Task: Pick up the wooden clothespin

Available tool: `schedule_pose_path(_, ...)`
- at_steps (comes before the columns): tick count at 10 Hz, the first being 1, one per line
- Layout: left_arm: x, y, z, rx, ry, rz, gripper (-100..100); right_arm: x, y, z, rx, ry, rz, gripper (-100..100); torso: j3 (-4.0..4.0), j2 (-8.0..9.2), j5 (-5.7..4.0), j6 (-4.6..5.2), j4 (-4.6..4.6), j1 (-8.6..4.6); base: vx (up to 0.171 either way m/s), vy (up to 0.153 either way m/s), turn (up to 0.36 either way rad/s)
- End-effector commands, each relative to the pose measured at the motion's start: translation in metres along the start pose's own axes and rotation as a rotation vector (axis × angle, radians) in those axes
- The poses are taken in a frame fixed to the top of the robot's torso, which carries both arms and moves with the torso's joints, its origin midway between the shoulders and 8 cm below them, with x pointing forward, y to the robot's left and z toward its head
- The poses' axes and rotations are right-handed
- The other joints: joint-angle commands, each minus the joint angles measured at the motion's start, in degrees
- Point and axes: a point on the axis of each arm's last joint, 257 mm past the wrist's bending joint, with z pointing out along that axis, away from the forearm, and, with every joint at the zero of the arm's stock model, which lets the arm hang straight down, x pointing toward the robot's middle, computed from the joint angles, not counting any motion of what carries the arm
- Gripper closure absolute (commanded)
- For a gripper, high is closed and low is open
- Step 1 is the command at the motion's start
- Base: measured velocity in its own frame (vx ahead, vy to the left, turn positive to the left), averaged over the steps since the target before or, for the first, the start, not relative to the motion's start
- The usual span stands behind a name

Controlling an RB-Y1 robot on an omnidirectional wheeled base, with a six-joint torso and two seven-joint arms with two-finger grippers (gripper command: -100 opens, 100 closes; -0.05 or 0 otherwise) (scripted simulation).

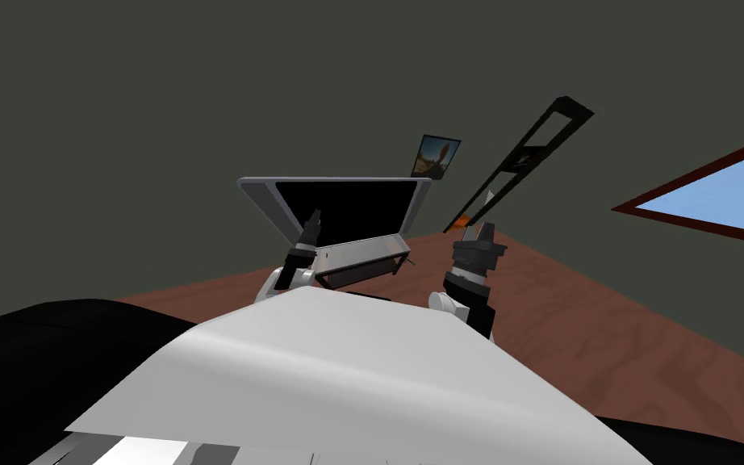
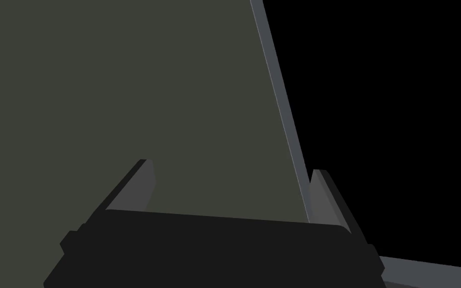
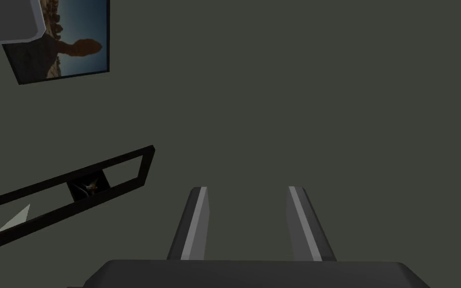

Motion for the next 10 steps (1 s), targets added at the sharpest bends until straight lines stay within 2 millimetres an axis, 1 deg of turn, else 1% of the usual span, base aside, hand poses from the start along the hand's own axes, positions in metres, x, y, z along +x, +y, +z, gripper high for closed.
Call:
schedule_pose_path(1,-0.009,0.038,-0.004,-0.092,0.008,0.054,-100,0.000,0.000,0.000,0.000,0.000,0.000,0,0.00,0.00,0.00,0.00,0.00,0.00,-0.046,0.044,-0.377)
schedule_pose_path(2,-0.009,0.041,-0.004,-0.103,0.010,0.054,-100,0.000,0.000,0.000,0.000,0.000,0.000,0,0.01,0.02,0.00,0.02,0.00,0.03,-0.038,0.045,-0.124)
schedule_pose_path(3,-0.016,0.066,-0.009,-0.165,0.012,0.088,-100,0.000,0.000,0.000,0.000,0.000,0.000,0,0.00,-0.01,0.01,-0.04,0.00,0.03,-0.038,0.036,-0.182)
schedule_pose_path(4,-0.024,0.091,-0.015,-0.229,0.012,0.122,-100,0.000,0.000,0.000,0.000,0.000,0.000,0,-0.01,-0.01,0.00,0.00,0.00,0.02,-0.051,0.050,-0.378)
schedule_pose_path(5,-0.023,0.096,-0.016,-0.248,0.017,0.121,-100,0.000,0.000,0.000,0.000,0.000,0.000,0,0.02,0.03,0.01,0.01,0.01,0.04,-0.038,0.045,-0.147)
schedule_pose_path(6,-0.032,0.121,-0.023,-0.317,0.016,0.153,-100,0.000,0.000,0.000,0.000,0.000,0.000,0,0.00,-0.01,0.01,-0.04,0.00,0.04,-0.047,0.045,-0.270)
schedule_pose_path(7,-0.032,0.124,-0.025,-0.325,0.019,0.153,-100,0.000,0.000,0.000,0.000,0.000,0.000,0,0.00,0.01,0.01,0.00,0.00,0.06,-0.037,0.041,-0.128)
schedule_pose_path(8,-0.042,0.149,-0.034,-0.394,0.017,0.183,-100,0.000,0.000,0.000,0.000,0.000,0.000,0,-0.02,-0.04,0.01,-0.04,0.00,0.03,-0.031,0.038,-0.251)
schedule_pose_path(9,-0.041,0.152,-0.035,-0.406,0.020,0.182,-100,0.000,0.000,0.000,0.000,0.000,0.000,0,-0.03,-0.06,0.01,0.00,-0.01,0.04,-0.028,0.038,-0.129)
schedule_pose_path(10,-0.052,0.178,-0.047,-0.479,0.019,0.210,-100,0.000,0.000,0.000,0.000,0.000,0.000,0,-0.04,-0.07,0.01,-0.05,-0.01,0.02,-0.035,0.027,-0.240)
